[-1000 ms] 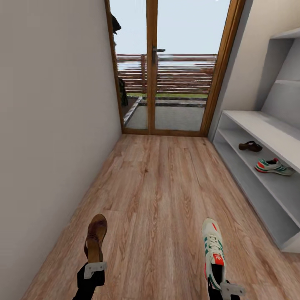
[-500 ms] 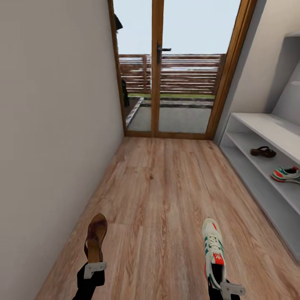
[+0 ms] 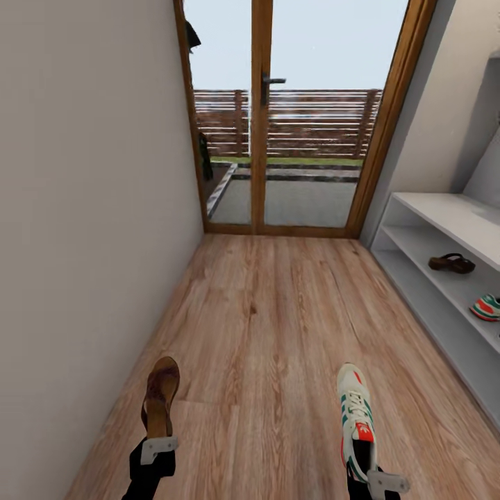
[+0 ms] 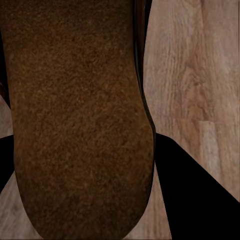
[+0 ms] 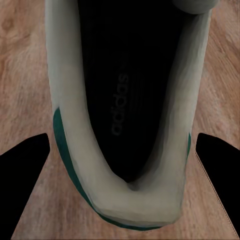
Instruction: Pick up the two gym shoes and the two sandals from the corridor floor and place them onto the hallstand (shoe rack) in the corridor, making sure they are on the rack and not on the floor. Arrange them so the two gym shoes are next to each other and the two sandals are next to each other.
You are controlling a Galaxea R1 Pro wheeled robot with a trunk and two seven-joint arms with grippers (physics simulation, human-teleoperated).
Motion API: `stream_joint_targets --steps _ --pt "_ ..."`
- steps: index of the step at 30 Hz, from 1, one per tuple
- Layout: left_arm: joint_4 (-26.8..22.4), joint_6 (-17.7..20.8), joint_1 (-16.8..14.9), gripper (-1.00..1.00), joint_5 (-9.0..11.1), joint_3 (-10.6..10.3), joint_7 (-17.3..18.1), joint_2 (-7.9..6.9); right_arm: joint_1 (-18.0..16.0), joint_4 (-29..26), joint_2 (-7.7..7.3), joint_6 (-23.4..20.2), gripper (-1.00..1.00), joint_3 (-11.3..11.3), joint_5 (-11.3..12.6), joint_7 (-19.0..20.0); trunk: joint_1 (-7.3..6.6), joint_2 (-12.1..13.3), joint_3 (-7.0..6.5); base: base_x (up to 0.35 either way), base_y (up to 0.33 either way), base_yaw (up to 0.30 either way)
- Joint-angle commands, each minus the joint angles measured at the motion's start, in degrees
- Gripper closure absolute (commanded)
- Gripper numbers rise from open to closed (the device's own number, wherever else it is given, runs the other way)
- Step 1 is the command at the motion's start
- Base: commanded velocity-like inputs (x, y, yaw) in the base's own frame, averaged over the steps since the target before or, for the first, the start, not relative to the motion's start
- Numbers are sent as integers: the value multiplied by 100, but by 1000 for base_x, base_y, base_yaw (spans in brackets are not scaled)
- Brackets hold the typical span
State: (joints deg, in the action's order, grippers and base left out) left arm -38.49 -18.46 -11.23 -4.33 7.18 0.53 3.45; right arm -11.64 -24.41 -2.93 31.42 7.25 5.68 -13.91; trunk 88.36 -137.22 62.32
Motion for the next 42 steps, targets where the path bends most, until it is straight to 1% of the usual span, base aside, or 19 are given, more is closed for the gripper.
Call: stream_joint_targets --steps 1,8,12,42 --pt "-1 -17 -2 100 -60 29 0 7 -5 4 -6 22 100 48 56 -24 2 -2 5 338 0 -199" --pt "-1 -17 -2 100 -51 54 0 -1 -5 6 -6 22 100 48 54 -24 2 -2 5 338 0 -254" --pt "-1 -17 -2 100 -51 55 0 -2 -5 6 -6 22 100 48 55 -24 2 -2 5 339 0 -118" --pt "-1 -17 -2 100 -42 56 0 -1 -5 15 -20 22 100 48 40 -15 2 -2 5 339 0 -3"
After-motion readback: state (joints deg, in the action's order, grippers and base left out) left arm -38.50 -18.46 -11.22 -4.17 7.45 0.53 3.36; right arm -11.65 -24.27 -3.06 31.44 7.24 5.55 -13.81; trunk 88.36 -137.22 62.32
